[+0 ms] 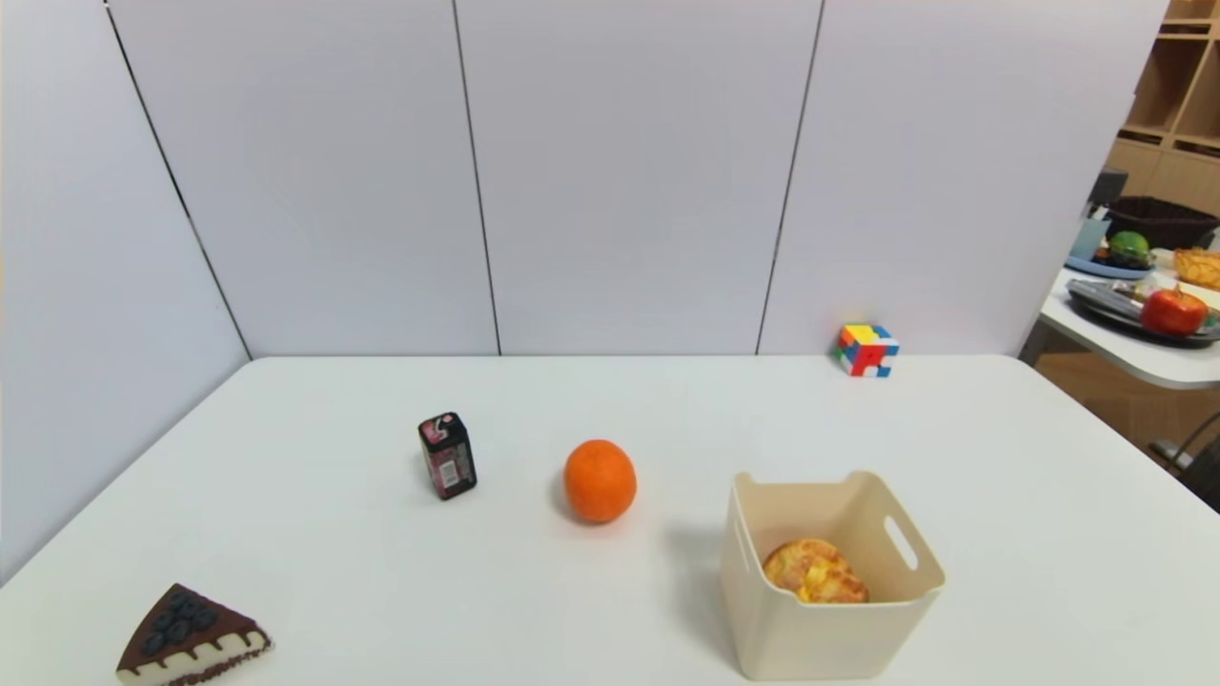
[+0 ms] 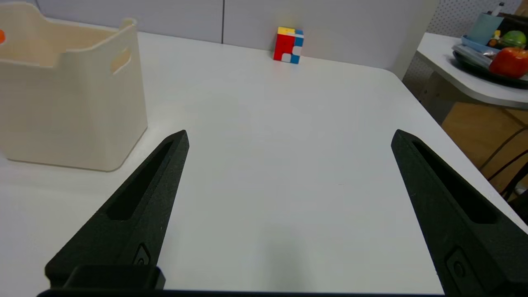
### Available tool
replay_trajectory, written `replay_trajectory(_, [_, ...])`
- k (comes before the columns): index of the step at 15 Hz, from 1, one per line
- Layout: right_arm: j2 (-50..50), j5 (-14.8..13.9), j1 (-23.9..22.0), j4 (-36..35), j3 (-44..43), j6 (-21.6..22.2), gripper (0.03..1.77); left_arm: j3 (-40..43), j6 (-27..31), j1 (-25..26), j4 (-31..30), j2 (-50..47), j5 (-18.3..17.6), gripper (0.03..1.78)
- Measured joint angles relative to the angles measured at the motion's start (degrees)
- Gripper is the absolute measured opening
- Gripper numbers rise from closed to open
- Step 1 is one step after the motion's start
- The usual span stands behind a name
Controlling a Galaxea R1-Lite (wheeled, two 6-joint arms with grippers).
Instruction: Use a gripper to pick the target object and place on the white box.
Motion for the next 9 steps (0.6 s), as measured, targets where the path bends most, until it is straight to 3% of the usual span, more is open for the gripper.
replay_trajectory(9, [-3.7, 0.7, -0.1, 3.1, 1.5, 0.7, 1.69, 0.0, 0.0, 0.0, 0.0, 0.0, 0.0, 1.69])
